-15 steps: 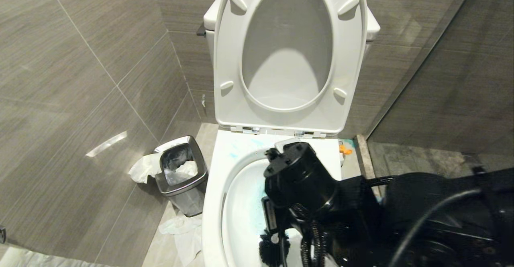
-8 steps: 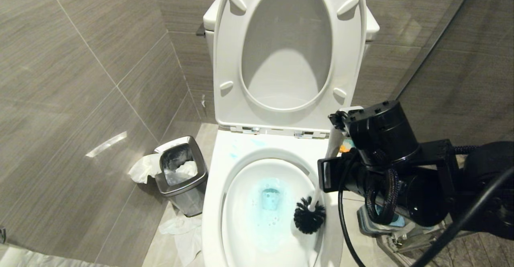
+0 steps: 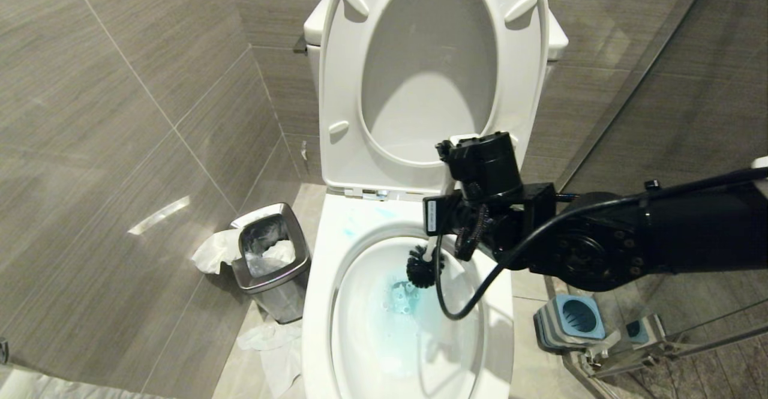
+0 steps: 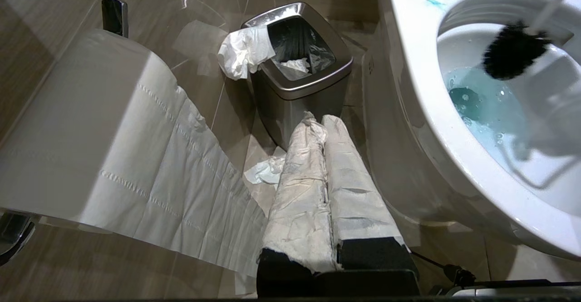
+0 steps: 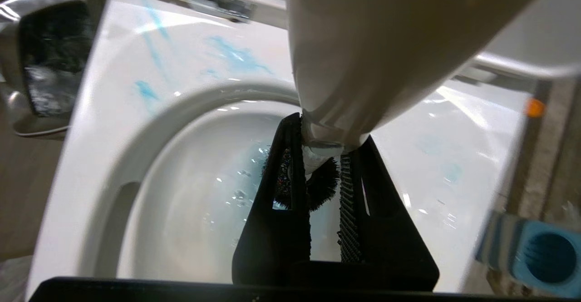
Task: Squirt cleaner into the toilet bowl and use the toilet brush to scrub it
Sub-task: Scrub the toilet bowl
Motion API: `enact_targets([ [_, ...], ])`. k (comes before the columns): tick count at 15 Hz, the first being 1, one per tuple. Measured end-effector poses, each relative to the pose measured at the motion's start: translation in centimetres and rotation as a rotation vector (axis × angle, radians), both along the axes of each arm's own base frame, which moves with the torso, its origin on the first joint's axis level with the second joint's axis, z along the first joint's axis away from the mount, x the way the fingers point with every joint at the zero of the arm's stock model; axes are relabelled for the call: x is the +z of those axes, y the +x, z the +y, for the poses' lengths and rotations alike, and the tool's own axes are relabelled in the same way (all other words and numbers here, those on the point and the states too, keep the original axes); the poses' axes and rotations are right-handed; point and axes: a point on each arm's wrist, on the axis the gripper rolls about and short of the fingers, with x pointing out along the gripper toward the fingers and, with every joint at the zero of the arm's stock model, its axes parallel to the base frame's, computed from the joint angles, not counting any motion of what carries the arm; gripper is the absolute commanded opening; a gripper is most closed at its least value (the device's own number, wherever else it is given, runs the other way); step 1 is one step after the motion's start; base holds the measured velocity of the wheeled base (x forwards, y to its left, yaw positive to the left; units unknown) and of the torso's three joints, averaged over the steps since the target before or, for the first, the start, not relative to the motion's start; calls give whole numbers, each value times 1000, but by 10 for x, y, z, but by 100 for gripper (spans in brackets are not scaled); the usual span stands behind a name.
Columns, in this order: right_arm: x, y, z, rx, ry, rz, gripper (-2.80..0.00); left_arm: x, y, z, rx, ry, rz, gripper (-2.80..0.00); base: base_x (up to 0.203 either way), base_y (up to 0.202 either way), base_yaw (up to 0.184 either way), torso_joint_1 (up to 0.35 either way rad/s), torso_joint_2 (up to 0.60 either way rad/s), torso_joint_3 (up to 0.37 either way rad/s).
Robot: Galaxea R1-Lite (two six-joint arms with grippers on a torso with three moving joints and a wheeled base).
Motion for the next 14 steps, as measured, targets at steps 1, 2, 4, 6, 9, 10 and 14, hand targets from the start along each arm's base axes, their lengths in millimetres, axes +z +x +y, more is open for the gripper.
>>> enact_targets([
  [1,-2,3,12,19,-2,-4,-280,0,0,0,0,1,0,-280,0,0,0,0,0,0],
  [2,-5,3,24,37,-8,-1,-280,0,0,0,0,0,0,-280,0,0,0,0,0,0],
  [4,-13,-4,46,85,-18,9,-280,0,0,0,0,0,0,-280,0,0,0,0,0,0],
  [6,-20,-17,63,128,-26,21,-280,0,0,0,0,0,0,-280,0,0,0,0,0,0],
  [9,-29,-43,65,169,-57,57,-280,0,0,0,0,1,0,-280,0,0,0,0,0,0],
  [10,-29,-54,60,181,-66,72,-280,0,0,0,0,1,0,-280,0,0,0,0,0,0],
  [14,-31,-95,15,194,-110,133,-280,0,0,0,0,0,0,-280,0,0,0,0,0,0],
])
